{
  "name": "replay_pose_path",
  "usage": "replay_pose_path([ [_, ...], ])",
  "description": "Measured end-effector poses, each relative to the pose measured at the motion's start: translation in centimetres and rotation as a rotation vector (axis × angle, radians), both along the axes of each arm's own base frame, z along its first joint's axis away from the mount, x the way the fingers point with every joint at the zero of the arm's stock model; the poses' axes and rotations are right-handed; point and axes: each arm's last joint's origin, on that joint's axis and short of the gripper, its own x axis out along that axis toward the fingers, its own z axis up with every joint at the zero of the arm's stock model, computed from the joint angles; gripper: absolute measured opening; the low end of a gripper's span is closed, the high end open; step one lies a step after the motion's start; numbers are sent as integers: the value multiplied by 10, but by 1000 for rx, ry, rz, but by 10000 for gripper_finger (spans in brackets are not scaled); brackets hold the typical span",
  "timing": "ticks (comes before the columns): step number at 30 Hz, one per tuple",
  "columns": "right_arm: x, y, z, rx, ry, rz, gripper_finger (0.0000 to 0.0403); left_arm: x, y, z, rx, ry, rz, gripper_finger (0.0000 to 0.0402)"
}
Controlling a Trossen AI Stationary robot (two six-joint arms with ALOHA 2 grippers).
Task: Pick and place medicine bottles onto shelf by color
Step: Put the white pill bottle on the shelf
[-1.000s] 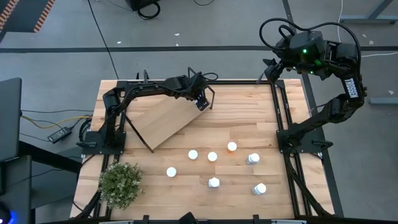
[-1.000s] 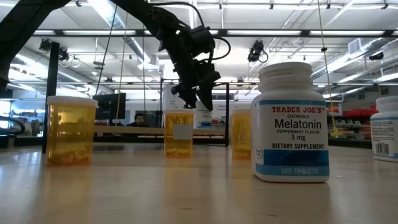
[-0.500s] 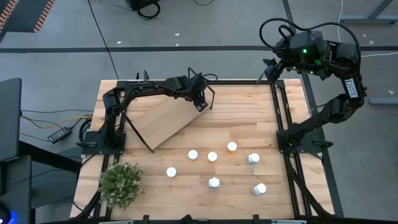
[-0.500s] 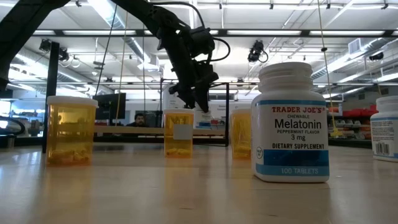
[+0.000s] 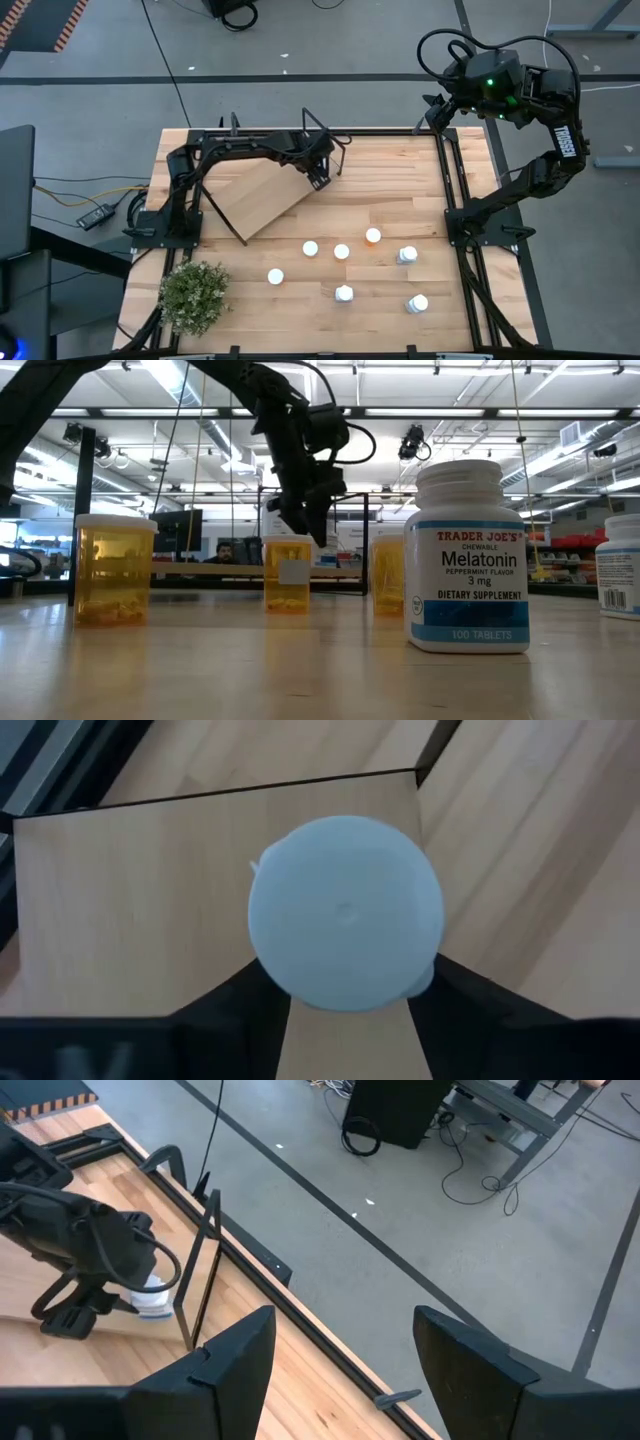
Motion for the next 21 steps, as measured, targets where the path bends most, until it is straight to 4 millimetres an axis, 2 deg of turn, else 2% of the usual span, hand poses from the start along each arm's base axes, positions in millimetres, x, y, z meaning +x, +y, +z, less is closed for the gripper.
replay_pose_path([
  [3,0,0,0,0,0,0,245,1,-1,0,-3,-5,3,183],
  [14,0,0,0,0,0,0,245,-7,2,-3,-4,69,37,242],
  [21,0,0,0,0,0,0,245,-10,5,-3,2,89,60,251],
])
